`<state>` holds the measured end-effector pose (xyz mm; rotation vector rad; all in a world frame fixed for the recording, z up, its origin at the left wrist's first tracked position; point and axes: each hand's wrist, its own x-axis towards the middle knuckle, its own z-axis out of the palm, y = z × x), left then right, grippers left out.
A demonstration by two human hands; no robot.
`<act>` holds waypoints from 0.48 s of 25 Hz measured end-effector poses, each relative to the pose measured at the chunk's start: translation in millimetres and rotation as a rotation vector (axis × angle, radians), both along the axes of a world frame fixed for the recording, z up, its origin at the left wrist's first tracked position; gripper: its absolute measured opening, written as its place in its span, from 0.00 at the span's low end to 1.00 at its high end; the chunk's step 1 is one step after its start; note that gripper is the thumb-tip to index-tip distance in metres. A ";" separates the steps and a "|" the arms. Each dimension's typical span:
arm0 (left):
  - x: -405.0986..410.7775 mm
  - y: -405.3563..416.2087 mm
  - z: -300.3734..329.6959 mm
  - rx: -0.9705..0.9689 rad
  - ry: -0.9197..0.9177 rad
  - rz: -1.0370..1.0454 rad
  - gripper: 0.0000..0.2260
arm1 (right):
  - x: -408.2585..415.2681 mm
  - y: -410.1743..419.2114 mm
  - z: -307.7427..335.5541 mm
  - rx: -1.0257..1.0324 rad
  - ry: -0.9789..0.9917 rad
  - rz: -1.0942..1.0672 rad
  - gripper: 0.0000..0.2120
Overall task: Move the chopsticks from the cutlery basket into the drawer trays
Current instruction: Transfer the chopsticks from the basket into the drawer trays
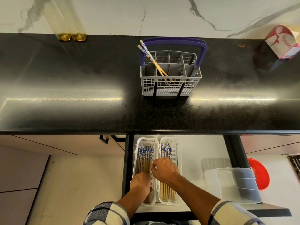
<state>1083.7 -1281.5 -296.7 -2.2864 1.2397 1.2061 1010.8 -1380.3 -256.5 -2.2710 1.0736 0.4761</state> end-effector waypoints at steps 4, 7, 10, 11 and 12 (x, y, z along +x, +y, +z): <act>-4.4 -3.3 2.2 0.023 -0.012 -0.061 0.14 | -1.8 1.3 -1.5 0.006 -0.004 0.011 0.12; -5.6 -5.3 1.9 0.016 -0.022 -0.042 0.14 | -4.1 -0.3 -3.0 0.006 -0.004 0.000 0.11; -3.7 -6.9 -0.4 -0.001 -0.034 0.003 0.13 | -5.8 -0.9 -4.6 0.011 -0.004 -0.013 0.11; -3.5 -7.7 0.0 -0.006 -0.044 0.007 0.12 | -5.8 -0.7 -4.5 0.017 -0.006 -0.019 0.11; -3.4 -8.4 0.8 -0.007 -0.055 0.008 0.12 | -5.7 -0.4 -4.3 0.024 -0.010 -0.023 0.11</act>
